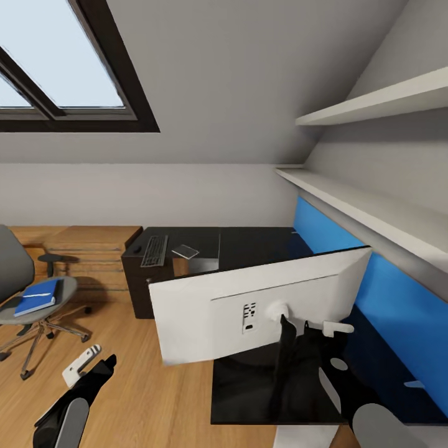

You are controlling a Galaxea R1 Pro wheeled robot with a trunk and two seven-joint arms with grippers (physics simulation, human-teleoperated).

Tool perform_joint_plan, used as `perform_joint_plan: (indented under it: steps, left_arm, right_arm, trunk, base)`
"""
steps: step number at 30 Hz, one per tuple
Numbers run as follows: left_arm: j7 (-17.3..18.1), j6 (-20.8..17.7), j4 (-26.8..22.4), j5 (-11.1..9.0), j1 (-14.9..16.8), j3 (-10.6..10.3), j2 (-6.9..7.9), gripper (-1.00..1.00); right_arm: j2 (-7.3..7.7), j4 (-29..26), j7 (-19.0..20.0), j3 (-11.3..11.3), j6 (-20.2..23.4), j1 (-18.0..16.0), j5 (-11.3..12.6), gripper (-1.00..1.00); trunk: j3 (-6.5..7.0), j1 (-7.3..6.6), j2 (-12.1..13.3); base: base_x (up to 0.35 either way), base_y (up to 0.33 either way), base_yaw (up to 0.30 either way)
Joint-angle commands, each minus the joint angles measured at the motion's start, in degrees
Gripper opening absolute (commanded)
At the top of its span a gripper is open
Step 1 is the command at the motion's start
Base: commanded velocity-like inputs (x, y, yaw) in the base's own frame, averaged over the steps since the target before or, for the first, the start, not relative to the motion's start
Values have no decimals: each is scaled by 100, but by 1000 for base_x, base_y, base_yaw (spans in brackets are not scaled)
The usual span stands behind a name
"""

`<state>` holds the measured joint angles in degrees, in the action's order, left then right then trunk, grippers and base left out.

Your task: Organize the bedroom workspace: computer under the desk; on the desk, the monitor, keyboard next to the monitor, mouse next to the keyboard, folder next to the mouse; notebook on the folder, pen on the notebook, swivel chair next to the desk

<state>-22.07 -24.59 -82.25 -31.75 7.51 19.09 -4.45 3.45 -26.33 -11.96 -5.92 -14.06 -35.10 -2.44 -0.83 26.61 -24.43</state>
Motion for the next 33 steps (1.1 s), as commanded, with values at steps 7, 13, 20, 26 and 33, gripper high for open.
perform_joint_plan:
  steps: [7,13,20,26,33]
  left_arm:
    - [-26,-20,-138,-60,4,107,-4,100]
    - [-13,-20,-220,-60,4,299,-4,100]
    - [-11,-16,-230,-60,4,304,-4,100]
    - [-13,-15,-230,-53,4,306,-4,100]
    - [-13,-9,-255,-51,4,303,-4,100]
  right_arm:
    - [3,5,-8,-15,-17,-5,-27,100]
    - [7,5,-8,-15,-17,-5,-28,100]
    - [30,5,-8,-15,-17,-5,-27,100]
    - [33,5,-8,-15,-17,-5,-27,100]
    - [33,5,-8,-15,-17,-5,-28,100]
  trunk:
    - [-9,5,-10]
    - [-9,5,-10]
    - [-9,5,-10]
    - [-9,5,-10]
    - [-9,5,-10]
  base:
    - [61,0,0]
    - [174,0,0]
    - [170,0,0]
    - [82,0,0]
    - [173,0,0]
